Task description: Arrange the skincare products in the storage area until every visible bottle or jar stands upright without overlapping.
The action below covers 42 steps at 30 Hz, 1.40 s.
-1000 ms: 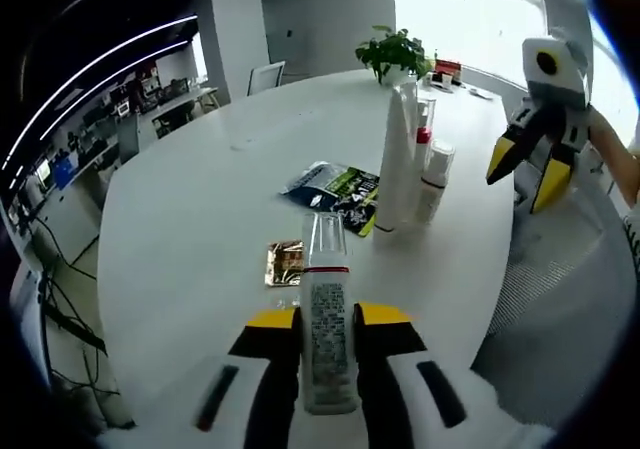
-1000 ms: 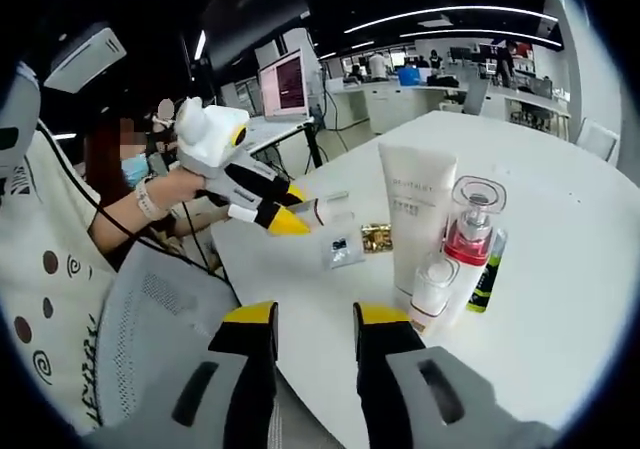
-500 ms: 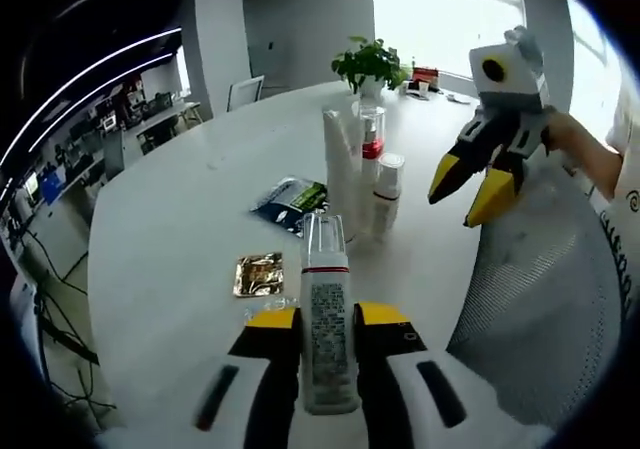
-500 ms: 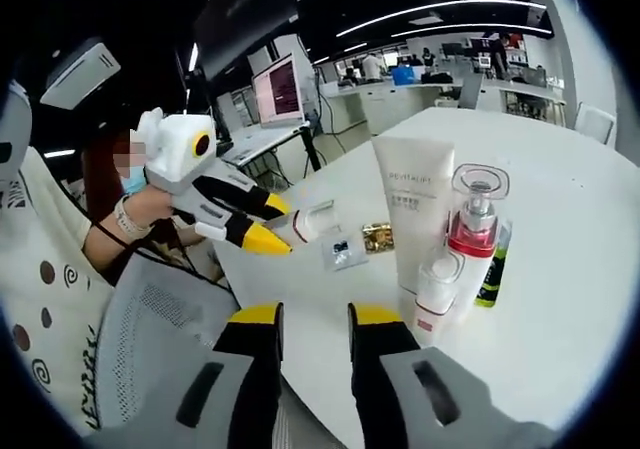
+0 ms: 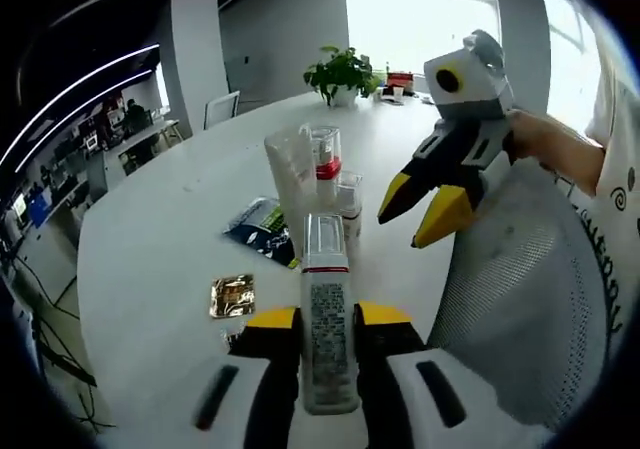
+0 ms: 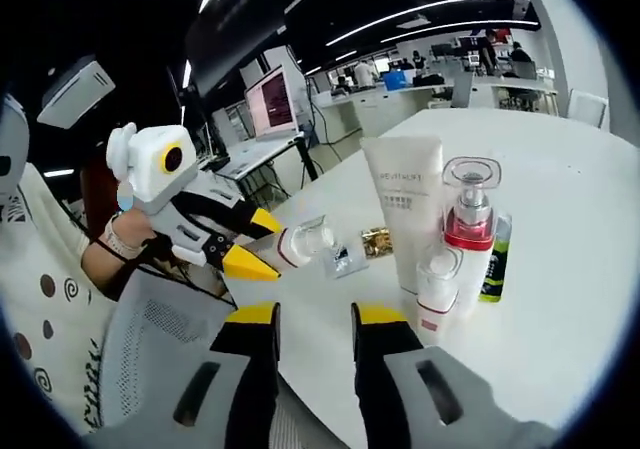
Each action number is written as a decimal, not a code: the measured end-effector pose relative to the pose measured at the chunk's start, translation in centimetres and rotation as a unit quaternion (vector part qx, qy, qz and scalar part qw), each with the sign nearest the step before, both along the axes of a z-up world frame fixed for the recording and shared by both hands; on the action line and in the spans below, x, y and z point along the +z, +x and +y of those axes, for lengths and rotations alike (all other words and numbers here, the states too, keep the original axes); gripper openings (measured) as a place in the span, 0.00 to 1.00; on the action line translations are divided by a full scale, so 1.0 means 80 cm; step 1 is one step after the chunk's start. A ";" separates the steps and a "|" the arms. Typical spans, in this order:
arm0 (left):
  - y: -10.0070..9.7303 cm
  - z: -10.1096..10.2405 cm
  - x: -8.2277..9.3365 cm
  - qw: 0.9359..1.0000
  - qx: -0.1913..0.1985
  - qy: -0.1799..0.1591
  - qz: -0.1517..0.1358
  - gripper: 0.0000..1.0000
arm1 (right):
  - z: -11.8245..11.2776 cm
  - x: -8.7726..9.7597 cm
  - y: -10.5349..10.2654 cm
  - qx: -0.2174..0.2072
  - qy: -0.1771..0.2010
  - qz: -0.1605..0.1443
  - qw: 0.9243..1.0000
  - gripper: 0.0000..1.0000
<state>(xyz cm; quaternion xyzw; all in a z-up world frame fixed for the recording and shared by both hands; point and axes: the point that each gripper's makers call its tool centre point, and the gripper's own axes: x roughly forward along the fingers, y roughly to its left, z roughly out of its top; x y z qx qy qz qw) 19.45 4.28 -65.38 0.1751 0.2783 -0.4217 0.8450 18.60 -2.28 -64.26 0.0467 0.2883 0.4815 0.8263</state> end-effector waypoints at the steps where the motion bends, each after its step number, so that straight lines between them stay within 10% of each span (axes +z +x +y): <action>1: -0.001 -0.002 0.001 1.000 -0.002 -0.001 0.000 0.19 | 0.000 0.001 0.000 -0.003 0.009 0.004 1.000 0.30; 8: -0.010 -0.014 0.007 1.000 -0.020 -0.009 -0.011 0.19 | 0.010 0.004 -0.002 -0.022 0.073 0.044 0.996 0.30; 20: -0.017 -0.029 0.024 0.999 -0.037 -0.025 -0.024 0.19 | 0.016 0.028 0.001 -0.064 0.233 0.119 0.963 0.31; 42: -0.020 -0.055 0.034 0.997 -0.044 -0.059 -0.027 0.19 | 0.018 0.053 0.009 -0.085 0.282 0.114 0.949 0.21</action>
